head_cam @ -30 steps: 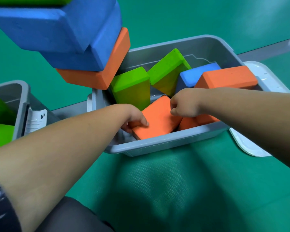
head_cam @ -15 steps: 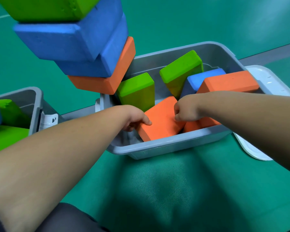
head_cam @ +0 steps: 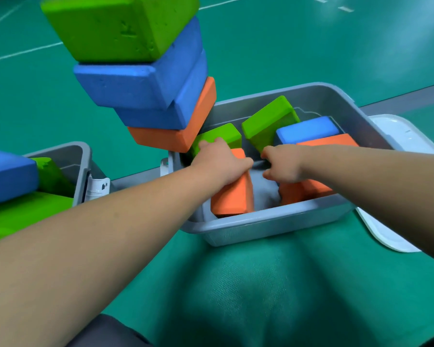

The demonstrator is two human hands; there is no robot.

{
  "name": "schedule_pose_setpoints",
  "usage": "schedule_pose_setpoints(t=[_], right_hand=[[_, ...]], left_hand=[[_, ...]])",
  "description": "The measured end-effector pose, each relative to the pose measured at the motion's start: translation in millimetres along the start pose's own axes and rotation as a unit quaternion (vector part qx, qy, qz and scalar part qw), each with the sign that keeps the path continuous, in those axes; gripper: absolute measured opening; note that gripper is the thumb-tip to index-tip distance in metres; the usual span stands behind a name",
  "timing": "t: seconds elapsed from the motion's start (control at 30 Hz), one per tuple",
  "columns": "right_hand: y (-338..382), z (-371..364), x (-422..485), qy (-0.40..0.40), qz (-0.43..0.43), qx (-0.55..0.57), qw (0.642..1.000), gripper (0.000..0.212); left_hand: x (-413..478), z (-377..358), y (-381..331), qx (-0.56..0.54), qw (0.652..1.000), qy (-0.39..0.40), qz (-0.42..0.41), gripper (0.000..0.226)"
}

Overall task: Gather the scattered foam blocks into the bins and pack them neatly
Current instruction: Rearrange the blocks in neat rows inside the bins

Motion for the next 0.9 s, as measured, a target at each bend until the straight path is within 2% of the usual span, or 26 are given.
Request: schedule_pose_setpoints(t=[0.1, 0.17, 0.23, 0.33, 0.4, 0.47, 0.53, 0.63, 0.73, 0.8, 0.87, 0.9], right_hand=[[4, 0, -3, 0.013, 0.009, -0.004, 1.000, 0.051], [5, 0, -5, 0.027, 0.013, -0.014, 0.999, 0.050], [7, 0, -7, 0.038, 0.017, -0.033, 0.999, 0.047], [10, 0, -10, 0.046, 0.022, -0.051, 0.997, 0.043], [12, 2, -10, 0.042, 0.026, -0.055, 0.997, 0.041], [15, 8, -9, 0.025, 0.031, -0.052, 0.998, 0.040], [18, 15, -9, 0.000, 0.034, -0.047, 0.998, 0.039], [23, 35, -5, -0.060, 0.035, -0.034, 0.997, 0.032], [18, 63, -2, -0.137, 0.011, 0.040, 0.990, 0.032], [14, 74, 0, -0.151, -0.007, 0.074, 0.986, 0.043], [8, 69, 0, -0.120, -0.026, 0.105, 0.987, 0.058], [5, 62, -1, -0.095, -0.034, 0.115, 0.988, 0.062]], left_hand=[[0, 14, -7, 0.058, 0.997, -0.026, -0.046, 0.063], [0, 21, -6, 0.096, 0.994, -0.012, -0.047, 0.062], [-3, 16, 0, 0.147, 0.988, 0.035, -0.017, 0.075], [-12, -5, 19, 0.182, 0.975, 0.117, 0.042, 0.106], [-16, -15, 33, 0.179, 0.969, 0.149, 0.082, 0.130], [-17, -17, 41, 0.158, 0.969, 0.163, 0.099, 0.140], [-15, -19, 40, 0.121, 0.977, 0.158, 0.077, 0.131], [-15, -13, 29, 0.063, 0.992, 0.103, 0.032, 0.128], [-23, -9, 8, -0.003, 0.998, 0.057, -0.019, 0.117], [-22, -11, -4, -0.062, 0.997, 0.049, -0.022, 0.093], [-19, -13, -16, -0.104, 0.993, 0.052, -0.026, 0.063], [-19, -16, -23, -0.100, 0.991, 0.079, -0.033, 0.050]])
Point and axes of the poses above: each hand's wrist, its own x-axis towards the middle knuckle, its own z-axis out of the back of the hand, y = z × x, the point moved 9 cm from there along x, towards the middle knuckle, and after that the axes turned 3 degrees about x, right-handed, at the moved point
